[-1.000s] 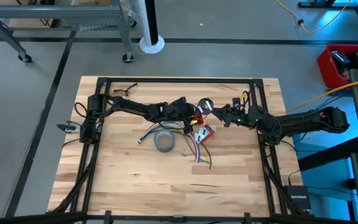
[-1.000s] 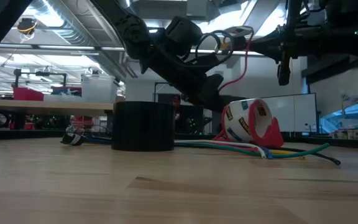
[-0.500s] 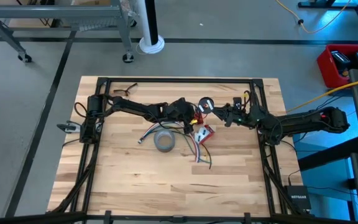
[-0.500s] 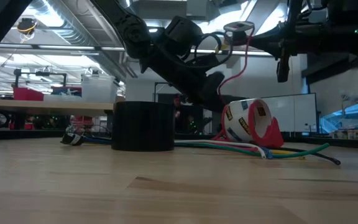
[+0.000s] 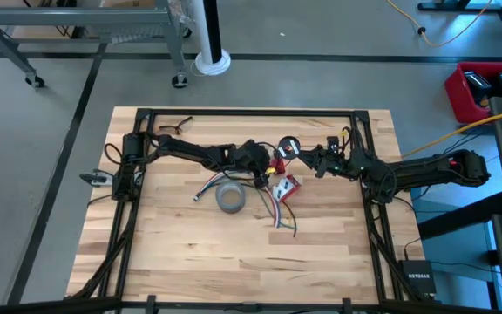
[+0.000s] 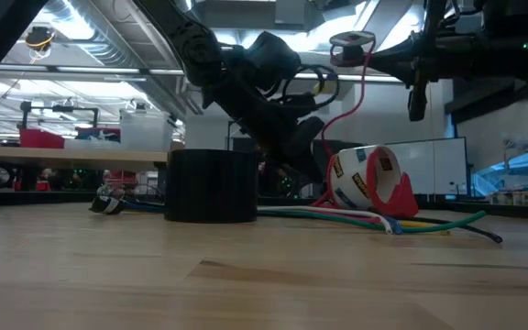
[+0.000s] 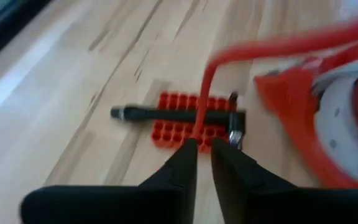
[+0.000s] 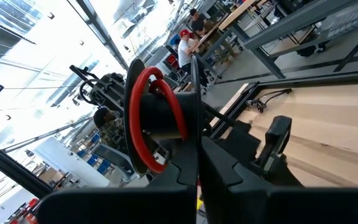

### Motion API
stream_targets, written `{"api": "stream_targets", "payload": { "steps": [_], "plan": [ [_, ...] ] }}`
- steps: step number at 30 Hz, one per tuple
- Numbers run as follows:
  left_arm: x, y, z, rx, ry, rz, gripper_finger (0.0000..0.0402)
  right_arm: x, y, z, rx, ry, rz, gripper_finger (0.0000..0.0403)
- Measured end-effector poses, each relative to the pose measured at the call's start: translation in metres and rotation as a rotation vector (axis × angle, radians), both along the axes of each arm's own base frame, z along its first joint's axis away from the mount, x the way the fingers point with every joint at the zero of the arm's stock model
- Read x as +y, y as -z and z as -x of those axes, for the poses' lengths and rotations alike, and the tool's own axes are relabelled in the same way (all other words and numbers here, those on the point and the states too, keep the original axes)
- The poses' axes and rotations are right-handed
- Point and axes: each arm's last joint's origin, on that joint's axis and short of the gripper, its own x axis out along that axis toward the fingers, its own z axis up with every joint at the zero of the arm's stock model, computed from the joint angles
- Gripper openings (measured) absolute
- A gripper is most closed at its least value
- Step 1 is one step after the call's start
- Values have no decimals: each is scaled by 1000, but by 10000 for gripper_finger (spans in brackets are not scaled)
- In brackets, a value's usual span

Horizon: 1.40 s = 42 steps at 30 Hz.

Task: Coil cords
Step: Coil the red wire on the black spool

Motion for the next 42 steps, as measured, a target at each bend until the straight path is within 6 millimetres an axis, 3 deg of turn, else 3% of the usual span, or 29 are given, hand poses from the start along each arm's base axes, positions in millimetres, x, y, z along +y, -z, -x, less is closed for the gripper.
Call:
{"api": "stream_targets", "payload": {
  "steps": [8,12,28,38,42],
  "plan": [
    [1,0,0,-20,-32,35,135,0,0,0,0,0,0,3],
    [-2,-4,-3,-66,-36,43,151,0,-1,0,-11,0,3,4],
    [10,-24,-12,-302,-45,-8,116,1,-14,10,-83,8,58,4],
    [-2,-21,-13,-257,-8,-16,115,1,-17,10,-108,9,61,4],
    [-1,-21,-13,-257,-29,-25,88,1,-17,10,-107,9,61,3]
  ]
}}
